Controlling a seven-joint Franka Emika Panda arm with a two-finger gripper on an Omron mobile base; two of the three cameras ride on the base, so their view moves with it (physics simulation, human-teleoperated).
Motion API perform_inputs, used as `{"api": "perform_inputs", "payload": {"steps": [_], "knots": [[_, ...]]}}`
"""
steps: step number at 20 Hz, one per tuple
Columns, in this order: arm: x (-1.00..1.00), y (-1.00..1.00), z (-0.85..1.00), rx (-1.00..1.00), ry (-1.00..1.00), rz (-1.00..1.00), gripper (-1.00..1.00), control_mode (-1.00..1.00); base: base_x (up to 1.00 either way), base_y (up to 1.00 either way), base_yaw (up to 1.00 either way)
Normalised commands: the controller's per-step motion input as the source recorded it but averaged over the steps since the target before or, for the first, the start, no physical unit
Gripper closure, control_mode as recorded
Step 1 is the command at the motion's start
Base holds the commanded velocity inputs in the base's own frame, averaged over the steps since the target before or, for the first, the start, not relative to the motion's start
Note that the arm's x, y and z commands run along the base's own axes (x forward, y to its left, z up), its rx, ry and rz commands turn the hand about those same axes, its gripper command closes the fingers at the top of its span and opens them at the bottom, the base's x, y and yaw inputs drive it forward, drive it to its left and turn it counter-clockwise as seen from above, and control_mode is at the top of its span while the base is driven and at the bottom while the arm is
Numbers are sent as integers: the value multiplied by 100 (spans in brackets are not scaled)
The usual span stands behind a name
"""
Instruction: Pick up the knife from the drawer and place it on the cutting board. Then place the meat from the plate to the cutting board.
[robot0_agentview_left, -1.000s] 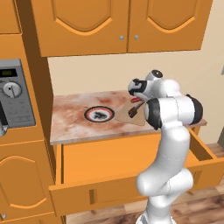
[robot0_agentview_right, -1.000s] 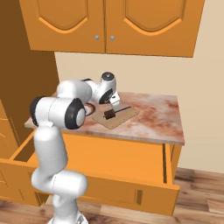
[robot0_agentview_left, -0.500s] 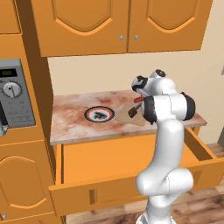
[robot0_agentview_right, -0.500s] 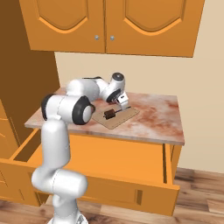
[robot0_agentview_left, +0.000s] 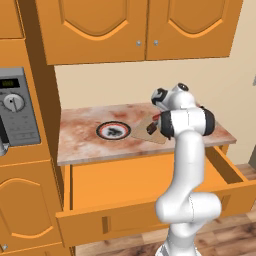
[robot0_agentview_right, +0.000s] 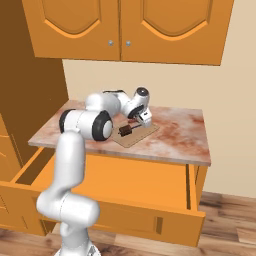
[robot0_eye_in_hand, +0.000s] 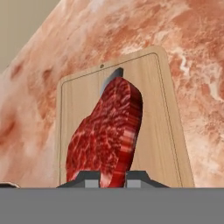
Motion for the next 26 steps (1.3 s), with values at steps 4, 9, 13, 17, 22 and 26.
{"api": "perform_inputs", "payload": {"steps": [4, 9, 13, 17, 22, 26], "knots": [[40, -3, -36, 0, 2, 5, 100, -100, 0, 0, 0], [41, 0, -37, 0, 1, 4, 100, -100, 0, 0, 0], [19, 0, -16, 0, 2, 3, 100, -100, 0, 0, 0], [6, -1, -16, 0, 1, 2, -100, -100, 0, 0, 0], [2, -2, -1, 2, 0, 1, -100, -100, 0, 0, 0], [-2, -9, 10, 2, 0, 1, -100, -100, 0, 0, 0]]}}
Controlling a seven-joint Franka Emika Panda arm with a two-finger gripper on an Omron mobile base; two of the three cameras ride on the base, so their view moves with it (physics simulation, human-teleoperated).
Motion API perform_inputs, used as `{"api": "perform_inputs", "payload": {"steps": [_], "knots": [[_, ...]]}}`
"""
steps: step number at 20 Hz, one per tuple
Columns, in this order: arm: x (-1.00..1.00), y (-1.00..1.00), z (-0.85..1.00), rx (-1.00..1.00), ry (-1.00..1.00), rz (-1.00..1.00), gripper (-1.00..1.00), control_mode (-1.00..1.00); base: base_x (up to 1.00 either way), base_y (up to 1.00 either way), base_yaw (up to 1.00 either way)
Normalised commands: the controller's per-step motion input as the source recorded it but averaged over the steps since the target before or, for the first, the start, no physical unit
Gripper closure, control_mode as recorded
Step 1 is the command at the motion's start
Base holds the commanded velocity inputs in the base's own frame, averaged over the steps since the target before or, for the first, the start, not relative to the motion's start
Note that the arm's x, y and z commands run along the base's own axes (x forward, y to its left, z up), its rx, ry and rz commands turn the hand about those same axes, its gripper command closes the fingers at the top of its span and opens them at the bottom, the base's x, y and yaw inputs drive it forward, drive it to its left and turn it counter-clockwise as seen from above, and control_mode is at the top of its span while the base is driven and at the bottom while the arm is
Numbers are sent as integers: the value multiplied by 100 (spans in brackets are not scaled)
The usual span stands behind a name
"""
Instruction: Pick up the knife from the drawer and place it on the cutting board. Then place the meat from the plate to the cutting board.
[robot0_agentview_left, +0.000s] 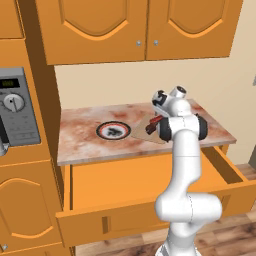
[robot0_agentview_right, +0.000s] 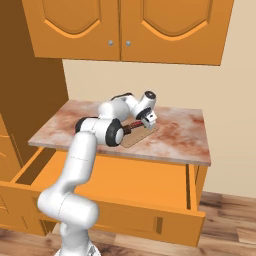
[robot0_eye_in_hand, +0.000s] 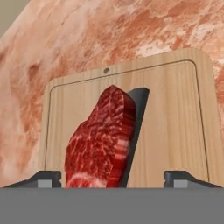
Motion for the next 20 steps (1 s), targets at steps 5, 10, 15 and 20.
{"api": "perform_inputs", "payload": {"steps": [5, 10, 15, 20], "knots": [[-15, -9, 32, 0, 0, 0, -100, -100, 0, 0, 0], [-42, -5, 16, 1, 0, 0, -100, -100, 0, 0, 0], [-77, -2, 4, 1, -1, 0, -100, -100, 0, 0, 0], [-88, 0, 11, 0, 0, -2, -100, -100, 0, 0, 0]]}}
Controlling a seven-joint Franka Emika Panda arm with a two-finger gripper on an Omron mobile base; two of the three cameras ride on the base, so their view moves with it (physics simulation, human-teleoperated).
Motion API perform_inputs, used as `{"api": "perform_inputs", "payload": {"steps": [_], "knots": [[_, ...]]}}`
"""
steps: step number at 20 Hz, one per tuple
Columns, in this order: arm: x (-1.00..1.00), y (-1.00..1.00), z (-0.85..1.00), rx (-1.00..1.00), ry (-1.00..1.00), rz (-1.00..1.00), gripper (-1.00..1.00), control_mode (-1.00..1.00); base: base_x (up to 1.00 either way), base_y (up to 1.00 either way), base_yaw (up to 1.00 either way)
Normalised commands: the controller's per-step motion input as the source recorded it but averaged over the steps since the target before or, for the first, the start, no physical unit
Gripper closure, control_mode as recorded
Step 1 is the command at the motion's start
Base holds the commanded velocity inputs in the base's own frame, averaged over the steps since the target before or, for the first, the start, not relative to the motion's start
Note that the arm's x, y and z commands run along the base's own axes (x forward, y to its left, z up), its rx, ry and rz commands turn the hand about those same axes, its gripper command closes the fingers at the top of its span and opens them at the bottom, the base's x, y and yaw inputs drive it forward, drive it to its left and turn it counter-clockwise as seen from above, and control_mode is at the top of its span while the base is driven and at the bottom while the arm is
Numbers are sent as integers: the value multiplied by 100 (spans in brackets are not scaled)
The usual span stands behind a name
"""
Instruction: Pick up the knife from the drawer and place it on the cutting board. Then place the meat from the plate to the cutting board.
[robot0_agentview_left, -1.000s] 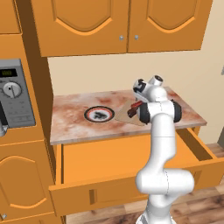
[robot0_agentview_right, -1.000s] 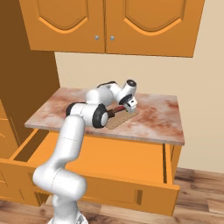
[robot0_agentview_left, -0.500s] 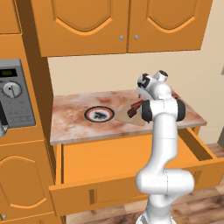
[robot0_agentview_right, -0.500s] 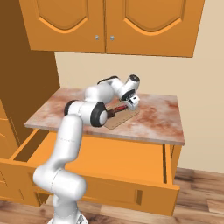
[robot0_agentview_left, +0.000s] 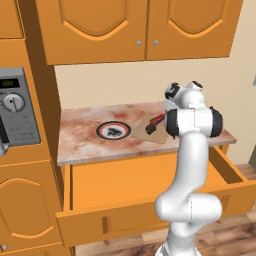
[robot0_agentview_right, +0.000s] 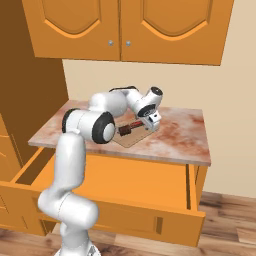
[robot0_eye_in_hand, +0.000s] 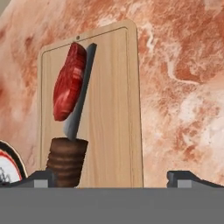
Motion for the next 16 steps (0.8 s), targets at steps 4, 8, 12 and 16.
{"api": "perform_inputs", "payload": {"steps": [4, 8, 12, 16], "knots": [[-95, 1, 6, 0, -1, -3, -100, -100, 0, 0, 0], [-90, 13, 13, 0, 0, -3, -100, -100, 0, 0, 0], [-76, 23, 30, -1, 0, -2, -100, -100, 0, 0, 0], [-63, 10, 60, -5, 0, -4, -100, -100, 0, 0, 0]]}}
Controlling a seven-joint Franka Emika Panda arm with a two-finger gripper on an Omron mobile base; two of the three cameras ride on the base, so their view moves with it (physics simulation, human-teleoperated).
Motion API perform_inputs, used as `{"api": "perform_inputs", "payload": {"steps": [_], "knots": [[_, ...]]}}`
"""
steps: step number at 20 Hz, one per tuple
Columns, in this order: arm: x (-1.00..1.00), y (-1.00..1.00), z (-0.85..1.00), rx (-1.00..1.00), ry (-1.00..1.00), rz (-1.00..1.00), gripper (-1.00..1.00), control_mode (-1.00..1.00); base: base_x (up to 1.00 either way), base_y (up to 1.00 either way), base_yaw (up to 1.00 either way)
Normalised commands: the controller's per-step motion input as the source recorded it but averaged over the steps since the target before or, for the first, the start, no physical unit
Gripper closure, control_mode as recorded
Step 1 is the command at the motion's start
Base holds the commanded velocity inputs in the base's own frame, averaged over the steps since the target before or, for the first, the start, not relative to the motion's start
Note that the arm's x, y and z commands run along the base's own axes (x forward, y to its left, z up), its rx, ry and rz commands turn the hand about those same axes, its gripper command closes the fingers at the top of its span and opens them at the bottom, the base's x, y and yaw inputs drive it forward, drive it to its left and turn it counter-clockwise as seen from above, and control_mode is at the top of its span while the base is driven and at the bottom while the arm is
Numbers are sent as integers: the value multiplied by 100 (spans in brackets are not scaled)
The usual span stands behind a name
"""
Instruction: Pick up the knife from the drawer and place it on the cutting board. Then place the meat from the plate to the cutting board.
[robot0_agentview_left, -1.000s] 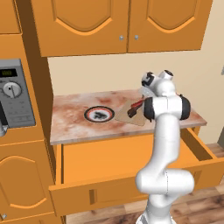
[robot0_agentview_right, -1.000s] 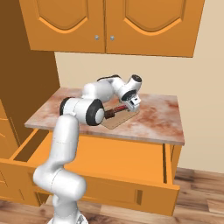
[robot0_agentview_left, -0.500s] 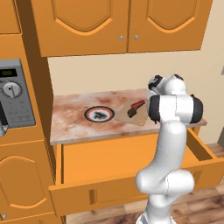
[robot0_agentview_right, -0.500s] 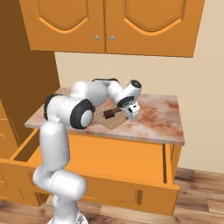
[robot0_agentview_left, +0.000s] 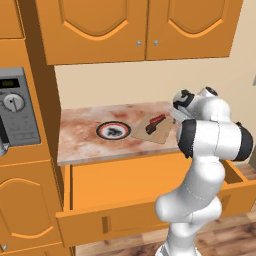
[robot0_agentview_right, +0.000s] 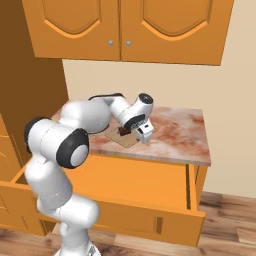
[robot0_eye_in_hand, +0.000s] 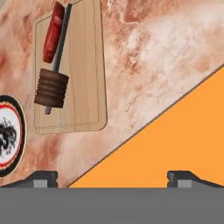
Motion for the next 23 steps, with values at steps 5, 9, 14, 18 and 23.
{"api": "perform_inputs", "payload": {"steps": [5, 9, 14, 18, 23], "knots": [[-64, 8, 66, -8, -1, -3, -100, -100, 0, 0, 0], [-75, 19, 36, -10, 0, -1, -100, -100, 0, 0, 0], [-83, 35, 25, -11, -1, 0, -100, -100, 0, 0, 0], [-82, 40, 39, -14, -4, 0, -100, -100, 0, 0, 0], [-82, 41, 42, -14, -6, 0, -100, -100, 0, 0, 0]]}}
